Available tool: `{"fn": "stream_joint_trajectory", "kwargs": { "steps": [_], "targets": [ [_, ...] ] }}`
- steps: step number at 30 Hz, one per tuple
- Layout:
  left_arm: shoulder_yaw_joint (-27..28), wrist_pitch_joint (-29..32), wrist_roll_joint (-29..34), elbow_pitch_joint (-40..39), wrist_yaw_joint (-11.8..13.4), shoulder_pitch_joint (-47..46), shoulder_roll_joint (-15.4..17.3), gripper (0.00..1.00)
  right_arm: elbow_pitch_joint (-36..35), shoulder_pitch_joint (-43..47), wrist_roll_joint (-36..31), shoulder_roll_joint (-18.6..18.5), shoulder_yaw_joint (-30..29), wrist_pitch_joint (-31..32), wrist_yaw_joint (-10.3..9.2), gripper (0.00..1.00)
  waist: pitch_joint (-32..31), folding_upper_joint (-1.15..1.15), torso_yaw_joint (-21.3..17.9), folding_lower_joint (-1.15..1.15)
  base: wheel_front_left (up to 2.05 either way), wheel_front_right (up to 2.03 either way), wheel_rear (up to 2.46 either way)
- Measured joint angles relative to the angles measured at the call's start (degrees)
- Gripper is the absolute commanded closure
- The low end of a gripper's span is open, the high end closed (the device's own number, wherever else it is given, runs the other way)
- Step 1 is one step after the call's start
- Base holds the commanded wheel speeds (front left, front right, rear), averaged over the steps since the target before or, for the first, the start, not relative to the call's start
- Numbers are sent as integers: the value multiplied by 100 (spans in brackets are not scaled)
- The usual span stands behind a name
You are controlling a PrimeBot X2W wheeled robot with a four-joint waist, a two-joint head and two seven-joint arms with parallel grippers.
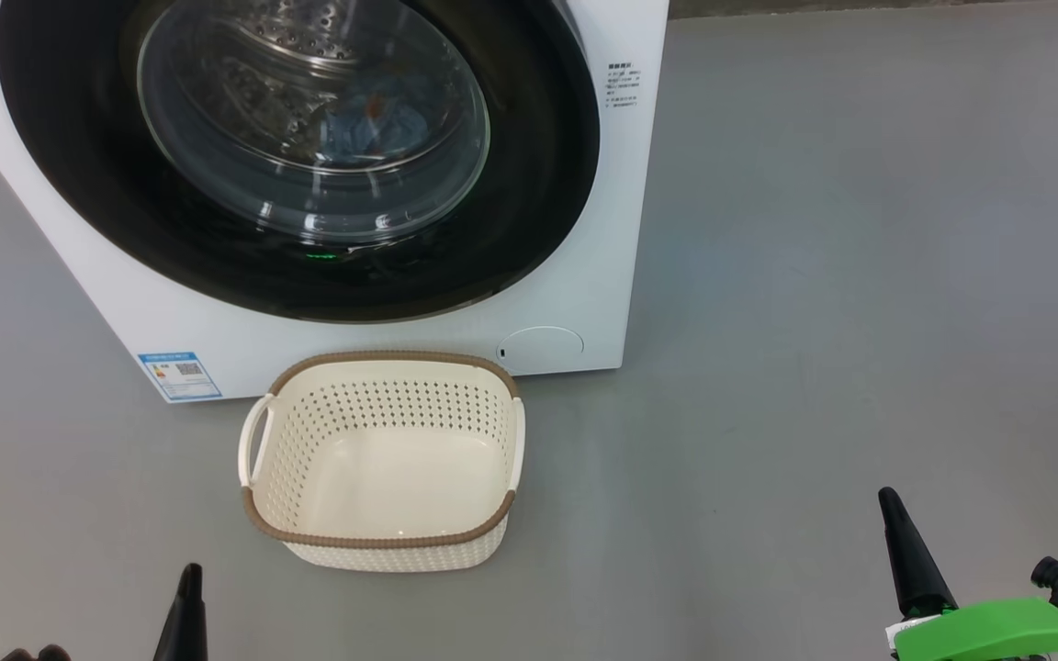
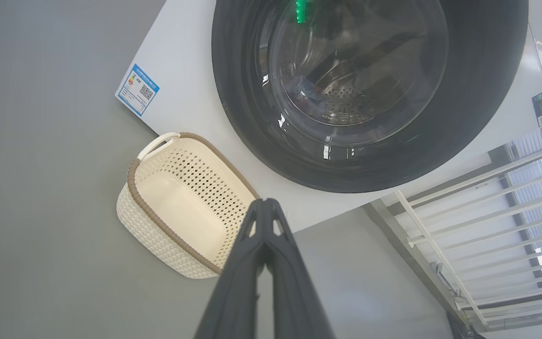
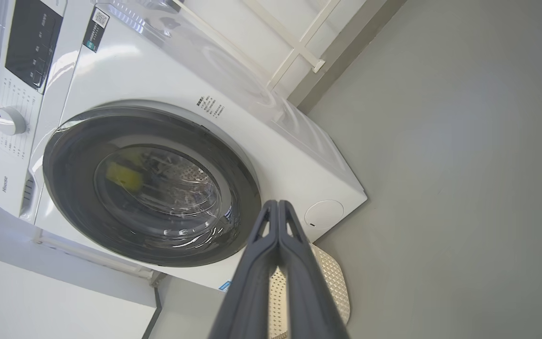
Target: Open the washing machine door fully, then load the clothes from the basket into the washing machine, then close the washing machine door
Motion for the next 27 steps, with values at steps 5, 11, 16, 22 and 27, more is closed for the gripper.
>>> {"fn": "stream_joint_trajectory", "kwargs": {
  "steps": [5, 11, 16, 22, 27],
  "targets": [
    [16, 94, -304, 42, -44, -103, 1, 100, 25, -68, 321, -1, -16, 98, 0, 100, -13, 0, -3, 0, 0, 0, 0],
    [33, 200, -698, 102, -44, -121, 2, 100, 62, -116, 698, -3, -34, 196, 0, 100, -30, 0, -6, 0, 0, 0, 0],
    [45, 276, -1001, 140, -49, -208, 3, 100, 88, -116, 1012, -4, -47, 267, 0, 100, -44, 0, -9, 0, 0, 0, 0],
    [53, 365, -1392, 193, -51, -231, 5, 100, 122, -118, 1384, -4, -69, 350, -1, 100, -59, 0, -13, 0, 0, 0, 0],
    [60, 454, -1699, 226, -100, -328, 8, 100, 157, -130, 1692, -5, -109, 448, -1, 100, -73, 0, -16, 0, 0, 0, 0]
  ]
}}
